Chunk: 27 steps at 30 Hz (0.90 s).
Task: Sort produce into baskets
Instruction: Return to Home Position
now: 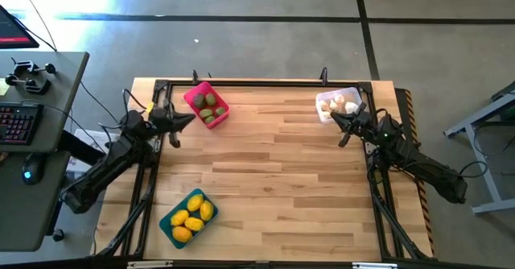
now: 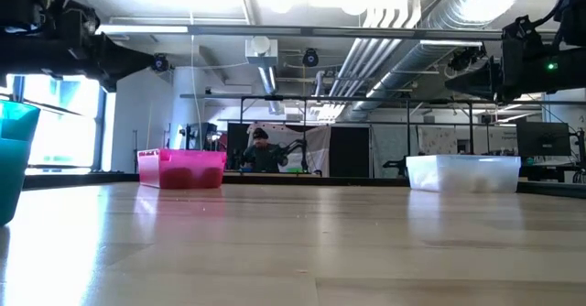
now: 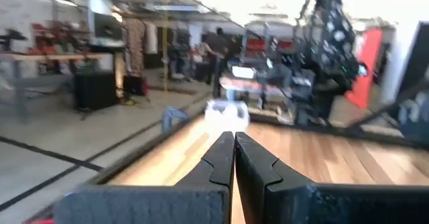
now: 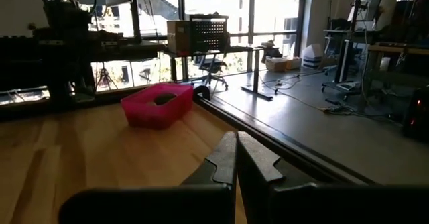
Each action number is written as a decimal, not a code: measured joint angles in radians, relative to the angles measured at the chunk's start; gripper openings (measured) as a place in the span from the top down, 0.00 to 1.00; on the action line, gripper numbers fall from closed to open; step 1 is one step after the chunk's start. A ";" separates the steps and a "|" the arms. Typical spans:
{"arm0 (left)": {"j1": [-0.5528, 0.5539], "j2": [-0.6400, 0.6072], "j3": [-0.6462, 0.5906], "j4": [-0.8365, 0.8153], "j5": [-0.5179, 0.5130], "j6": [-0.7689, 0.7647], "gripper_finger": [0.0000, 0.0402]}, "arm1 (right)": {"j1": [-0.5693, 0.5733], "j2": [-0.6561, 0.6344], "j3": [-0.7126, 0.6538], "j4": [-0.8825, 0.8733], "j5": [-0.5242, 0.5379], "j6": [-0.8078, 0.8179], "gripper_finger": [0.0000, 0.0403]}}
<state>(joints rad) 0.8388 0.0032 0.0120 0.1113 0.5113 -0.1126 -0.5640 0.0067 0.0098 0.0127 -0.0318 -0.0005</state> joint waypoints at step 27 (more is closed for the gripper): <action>-0.081 0.033 0.000 -0.039 -0.031 -0.069 1.00 | 0.000 0.000 0.001 -0.004 0.001 -0.043 1.00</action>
<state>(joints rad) 0.7582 0.0364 0.0120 0.0718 0.4803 -0.1814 -0.5642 0.0071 0.0109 0.0090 -0.0303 -0.0437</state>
